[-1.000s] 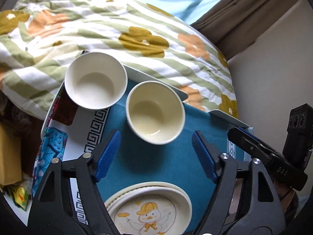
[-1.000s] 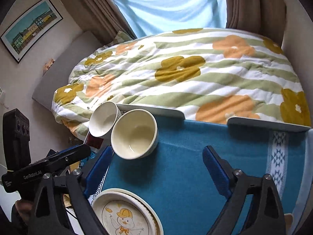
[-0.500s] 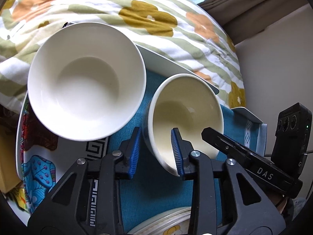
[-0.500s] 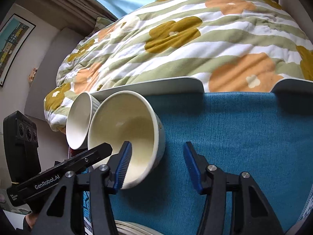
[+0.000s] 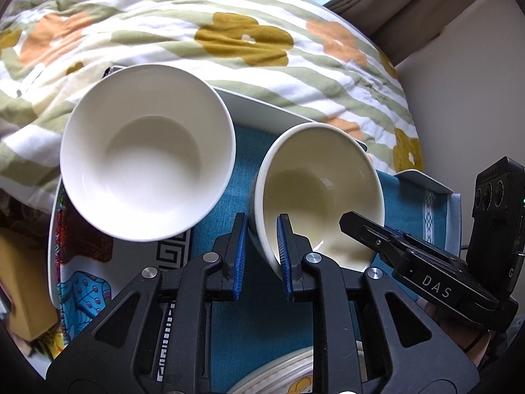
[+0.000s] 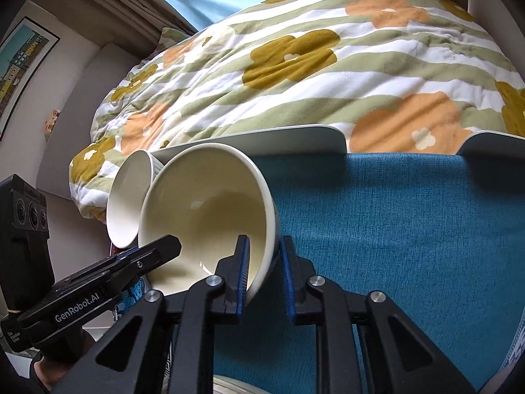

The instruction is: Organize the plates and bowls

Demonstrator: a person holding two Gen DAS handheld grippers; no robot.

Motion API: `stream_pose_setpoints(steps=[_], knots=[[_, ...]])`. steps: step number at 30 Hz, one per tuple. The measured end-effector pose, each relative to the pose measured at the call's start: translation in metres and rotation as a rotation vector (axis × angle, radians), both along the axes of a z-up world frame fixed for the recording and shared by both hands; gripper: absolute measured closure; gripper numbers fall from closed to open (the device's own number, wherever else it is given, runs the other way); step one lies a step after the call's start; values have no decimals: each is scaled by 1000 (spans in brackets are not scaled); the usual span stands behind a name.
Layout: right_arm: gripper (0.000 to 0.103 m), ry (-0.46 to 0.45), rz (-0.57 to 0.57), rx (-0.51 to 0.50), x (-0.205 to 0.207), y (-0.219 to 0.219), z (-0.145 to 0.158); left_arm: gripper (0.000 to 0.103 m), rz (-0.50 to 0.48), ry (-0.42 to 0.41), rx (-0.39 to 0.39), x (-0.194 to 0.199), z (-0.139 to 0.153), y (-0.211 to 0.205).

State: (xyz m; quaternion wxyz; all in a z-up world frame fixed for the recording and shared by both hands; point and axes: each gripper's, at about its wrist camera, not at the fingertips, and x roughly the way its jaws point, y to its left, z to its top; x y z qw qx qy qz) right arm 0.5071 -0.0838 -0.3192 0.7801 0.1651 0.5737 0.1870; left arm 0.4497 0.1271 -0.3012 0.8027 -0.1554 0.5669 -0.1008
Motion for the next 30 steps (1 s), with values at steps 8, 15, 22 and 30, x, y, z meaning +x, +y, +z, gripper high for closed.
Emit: stream_pose_setpoints(steps=[8, 15, 22, 30], knots=[[86, -77, -12, 29, -26, -28, 41, 87, -21, -93, 32, -29, 48, -25], [86, -140, -21, 46, -77, -80, 81, 87, -44, -170, 42, -83, 94, -78], [86, -180, -60, 25, -138, -154, 108, 87, -79, -208, 23, -148, 116, -156], [86, -175, -106, -41, -198, -243, 109, 87, -142, -190, -18, -205, 107, -248]])
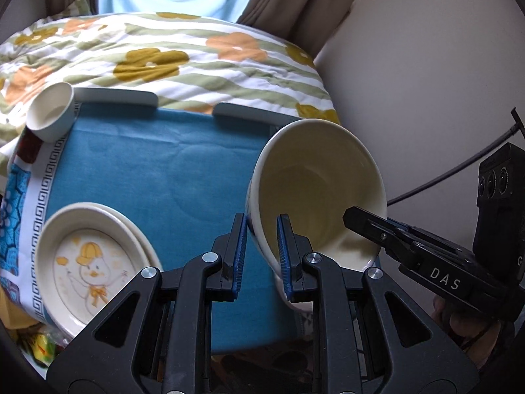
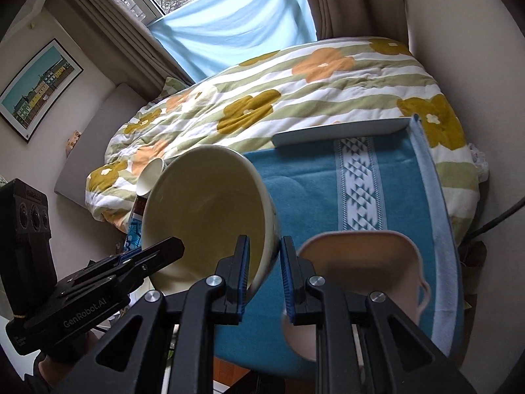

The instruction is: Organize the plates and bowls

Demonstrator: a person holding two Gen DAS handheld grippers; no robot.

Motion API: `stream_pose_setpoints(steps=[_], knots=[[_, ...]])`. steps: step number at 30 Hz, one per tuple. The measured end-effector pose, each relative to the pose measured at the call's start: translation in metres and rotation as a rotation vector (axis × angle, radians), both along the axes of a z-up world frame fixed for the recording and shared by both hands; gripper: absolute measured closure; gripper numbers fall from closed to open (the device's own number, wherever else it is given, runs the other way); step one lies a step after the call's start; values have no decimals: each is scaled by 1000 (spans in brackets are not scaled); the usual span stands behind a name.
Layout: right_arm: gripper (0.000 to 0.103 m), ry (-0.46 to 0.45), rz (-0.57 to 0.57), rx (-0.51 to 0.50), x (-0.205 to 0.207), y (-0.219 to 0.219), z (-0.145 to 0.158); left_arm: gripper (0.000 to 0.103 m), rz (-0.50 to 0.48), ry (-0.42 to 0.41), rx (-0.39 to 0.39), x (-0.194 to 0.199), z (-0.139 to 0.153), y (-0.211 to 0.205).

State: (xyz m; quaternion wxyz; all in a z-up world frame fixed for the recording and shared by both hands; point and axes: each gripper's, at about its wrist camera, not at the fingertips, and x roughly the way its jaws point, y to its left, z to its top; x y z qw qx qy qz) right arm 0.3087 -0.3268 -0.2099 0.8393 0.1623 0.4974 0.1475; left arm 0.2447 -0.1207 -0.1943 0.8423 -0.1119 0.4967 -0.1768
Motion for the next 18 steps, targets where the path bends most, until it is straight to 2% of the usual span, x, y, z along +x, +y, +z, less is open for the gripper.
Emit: stream_pose_setpoints(steps=[6, 13, 18], knots=[[86, 66, -64, -19, -23, -47, -24, 87, -98, 82, 34, -10, -31, -53], [86, 177, -118, -19, -33, -67, -68, 87, -185, 182, 125, -6, -73, -91], [86, 215, -134, -25, -34, -71, -85, 87, -241, 210, 194, -3, -88, -106]])
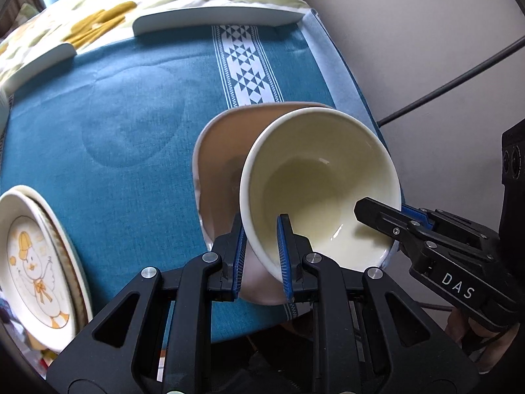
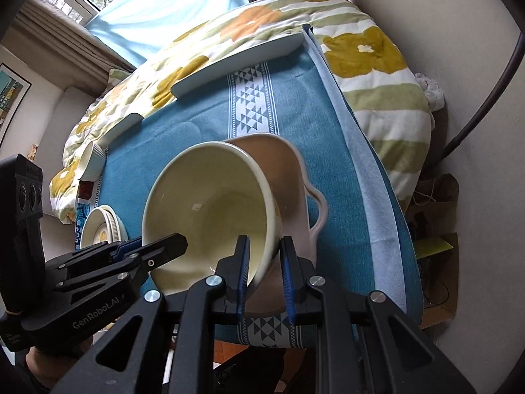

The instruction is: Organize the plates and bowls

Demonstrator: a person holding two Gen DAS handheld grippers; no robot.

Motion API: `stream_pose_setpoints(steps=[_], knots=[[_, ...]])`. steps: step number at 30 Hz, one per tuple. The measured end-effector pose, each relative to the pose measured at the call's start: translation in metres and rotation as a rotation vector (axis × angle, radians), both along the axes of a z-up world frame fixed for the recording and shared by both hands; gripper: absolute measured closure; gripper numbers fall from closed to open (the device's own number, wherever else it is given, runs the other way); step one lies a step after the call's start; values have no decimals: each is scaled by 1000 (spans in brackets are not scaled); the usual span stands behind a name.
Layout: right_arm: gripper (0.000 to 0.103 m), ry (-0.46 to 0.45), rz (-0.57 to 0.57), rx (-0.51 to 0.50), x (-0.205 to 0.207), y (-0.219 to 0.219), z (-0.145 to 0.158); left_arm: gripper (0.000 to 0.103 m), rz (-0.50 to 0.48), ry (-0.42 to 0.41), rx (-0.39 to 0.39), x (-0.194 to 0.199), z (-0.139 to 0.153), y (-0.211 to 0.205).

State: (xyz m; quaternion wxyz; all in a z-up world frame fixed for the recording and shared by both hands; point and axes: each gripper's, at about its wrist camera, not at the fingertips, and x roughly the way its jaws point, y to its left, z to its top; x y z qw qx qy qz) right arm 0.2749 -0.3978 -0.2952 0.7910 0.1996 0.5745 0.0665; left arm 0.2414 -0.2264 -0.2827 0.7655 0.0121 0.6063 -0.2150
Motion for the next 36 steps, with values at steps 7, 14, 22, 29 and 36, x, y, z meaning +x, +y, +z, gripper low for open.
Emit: stream_pose_setpoints(steps=[7, 14, 22, 29, 36], knots=[[86, 31, -14, 12, 5, 0, -13, 87, -65, -26, 115, 11, -9, -18], [86, 55, -11, -2, 8, 3, -22, 87, -93, -25, 159, 16, -16, -21], [86, 56, -7, -35, 8, 6, -21, 87, -115, -44, 185, 17, -20, -27], [86, 48, -11, -43, 4, 7, -15, 87, -127, -78, 217, 13, -14, -28], [86, 16, -34, -29, -5, -2, -6, 87, -107, -97, 196, 9, -3, -22]])
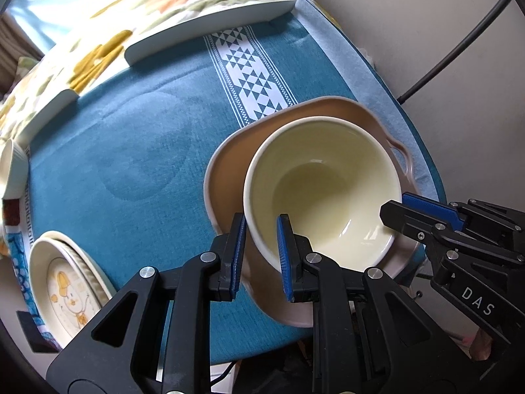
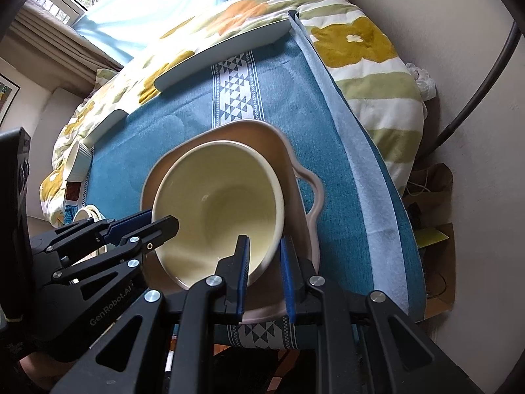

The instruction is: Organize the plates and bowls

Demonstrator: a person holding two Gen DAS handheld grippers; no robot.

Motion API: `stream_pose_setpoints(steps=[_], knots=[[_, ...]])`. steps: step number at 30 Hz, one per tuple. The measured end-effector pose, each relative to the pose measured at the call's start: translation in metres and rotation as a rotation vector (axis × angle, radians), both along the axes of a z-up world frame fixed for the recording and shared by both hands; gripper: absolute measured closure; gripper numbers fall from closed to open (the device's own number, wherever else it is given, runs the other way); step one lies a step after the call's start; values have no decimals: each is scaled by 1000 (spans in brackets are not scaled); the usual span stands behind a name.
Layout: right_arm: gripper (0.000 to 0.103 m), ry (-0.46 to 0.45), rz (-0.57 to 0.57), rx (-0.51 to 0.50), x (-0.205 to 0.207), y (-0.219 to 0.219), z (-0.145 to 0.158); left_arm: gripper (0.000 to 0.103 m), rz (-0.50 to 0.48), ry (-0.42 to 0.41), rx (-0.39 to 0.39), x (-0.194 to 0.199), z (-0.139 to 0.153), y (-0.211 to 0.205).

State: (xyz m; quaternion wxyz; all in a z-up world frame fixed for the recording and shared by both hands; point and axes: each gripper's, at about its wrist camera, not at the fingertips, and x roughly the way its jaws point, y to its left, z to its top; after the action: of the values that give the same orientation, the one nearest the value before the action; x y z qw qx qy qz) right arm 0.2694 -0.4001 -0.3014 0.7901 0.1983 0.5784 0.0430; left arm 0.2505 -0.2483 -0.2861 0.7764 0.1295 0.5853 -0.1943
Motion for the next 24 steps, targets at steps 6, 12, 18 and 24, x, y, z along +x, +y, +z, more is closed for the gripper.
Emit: stream_pose_setpoints(steps=[6, 12, 18, 24], knots=[[86, -81, 19, 11, -12, -7, 30, 87, 49, -46, -37, -10, 28, 13], [86, -240, 178, 76, 5, 19, 77, 78, 222, -165, -124, -19, 85, 70], [23, -400, 364, 90, 40, 72, 118, 8, 485, -330, -162, -28, 135, 165], [12, -481, 515, 41, 91, 144, 148, 8, 700, -367, -233, -9, 156, 267]])
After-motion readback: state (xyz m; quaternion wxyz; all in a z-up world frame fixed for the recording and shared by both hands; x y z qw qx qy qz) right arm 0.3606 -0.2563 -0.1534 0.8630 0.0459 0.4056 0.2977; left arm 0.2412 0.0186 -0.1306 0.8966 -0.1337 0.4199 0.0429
